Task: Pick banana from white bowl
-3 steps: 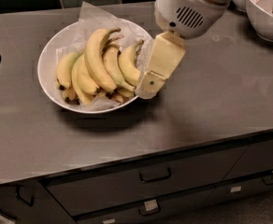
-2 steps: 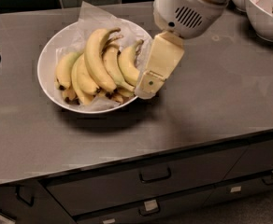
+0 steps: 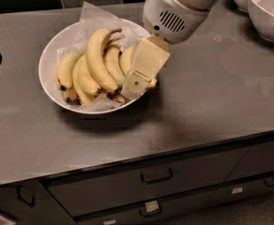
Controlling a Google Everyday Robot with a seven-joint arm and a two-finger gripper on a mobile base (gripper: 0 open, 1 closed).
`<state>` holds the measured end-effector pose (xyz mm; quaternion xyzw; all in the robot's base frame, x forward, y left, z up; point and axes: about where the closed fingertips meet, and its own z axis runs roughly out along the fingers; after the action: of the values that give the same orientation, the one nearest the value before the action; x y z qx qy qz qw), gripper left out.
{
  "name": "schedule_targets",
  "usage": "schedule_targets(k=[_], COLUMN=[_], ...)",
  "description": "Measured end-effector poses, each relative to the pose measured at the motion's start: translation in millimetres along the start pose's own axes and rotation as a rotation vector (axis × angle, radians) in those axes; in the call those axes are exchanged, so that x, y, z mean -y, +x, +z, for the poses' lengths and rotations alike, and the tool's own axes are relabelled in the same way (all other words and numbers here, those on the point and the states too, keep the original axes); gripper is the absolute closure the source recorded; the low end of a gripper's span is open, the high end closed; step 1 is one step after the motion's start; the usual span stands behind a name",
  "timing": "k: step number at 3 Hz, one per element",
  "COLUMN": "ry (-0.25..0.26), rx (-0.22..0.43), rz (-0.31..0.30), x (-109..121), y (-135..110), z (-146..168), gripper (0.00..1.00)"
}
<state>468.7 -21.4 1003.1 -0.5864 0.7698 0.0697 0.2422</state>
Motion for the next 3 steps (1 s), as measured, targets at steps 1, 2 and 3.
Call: schedule_targets(k=[1,2,3], ry=[-0.044,-0.043,-0.043], rx=[0.053,0.154,0.154], rz=[0.181,0.272,0.272], x=[8.4,21.3,21.3], y=[0.0,-18.6,-18.6], z=[30.7,57.8,57.8], gripper=[0.0,0.0,0.0])
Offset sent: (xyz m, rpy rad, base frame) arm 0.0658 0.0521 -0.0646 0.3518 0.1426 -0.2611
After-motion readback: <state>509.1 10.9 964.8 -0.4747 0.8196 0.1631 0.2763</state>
